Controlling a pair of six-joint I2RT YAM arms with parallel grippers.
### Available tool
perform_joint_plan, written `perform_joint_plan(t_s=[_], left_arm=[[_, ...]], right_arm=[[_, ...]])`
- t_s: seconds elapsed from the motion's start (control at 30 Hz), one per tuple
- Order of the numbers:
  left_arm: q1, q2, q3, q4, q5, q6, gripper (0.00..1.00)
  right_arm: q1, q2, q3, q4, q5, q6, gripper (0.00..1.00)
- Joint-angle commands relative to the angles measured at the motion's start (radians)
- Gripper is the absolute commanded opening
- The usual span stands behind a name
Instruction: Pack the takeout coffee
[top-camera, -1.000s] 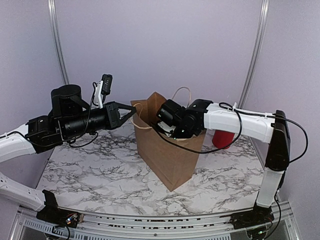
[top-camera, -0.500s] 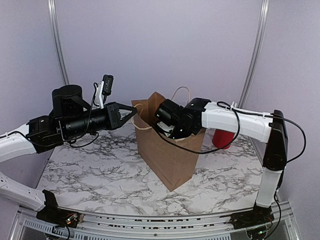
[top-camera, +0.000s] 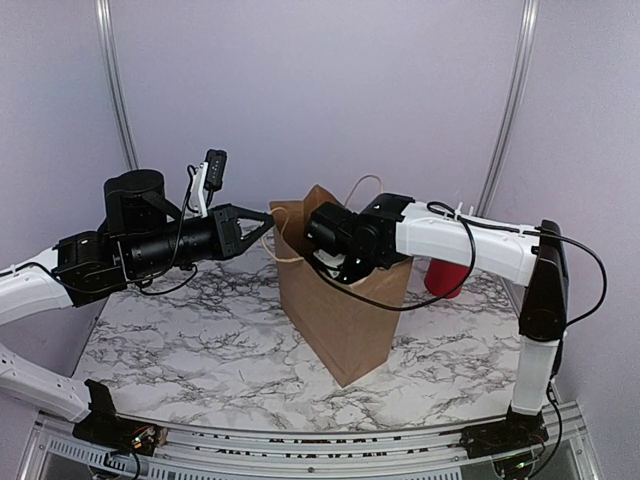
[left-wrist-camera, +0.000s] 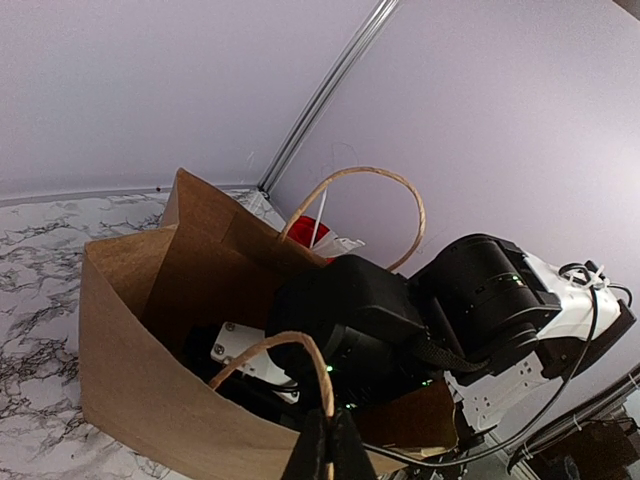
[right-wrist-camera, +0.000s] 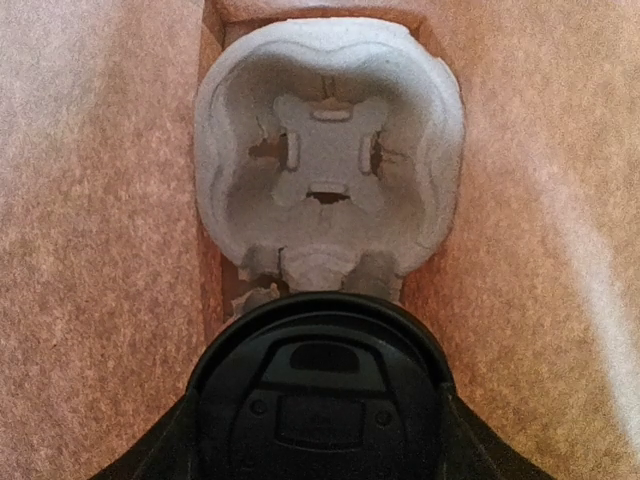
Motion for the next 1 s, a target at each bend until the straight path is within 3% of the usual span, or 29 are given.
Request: perform_joint_plan(t_s=[0.0,0.97], left_arm=[[0.004,-0.014,0.037,0.019,0.01,0.003,0.02],[0.004,0.0,0.066,-0.02,-0.059,0.016,0.0]], right_arm=[[0.013,0.023,0.04,-0.067,0.016,0.012,0.61],[0.043,0.04,0.211,-0.159,0.059,0.023,0.71]])
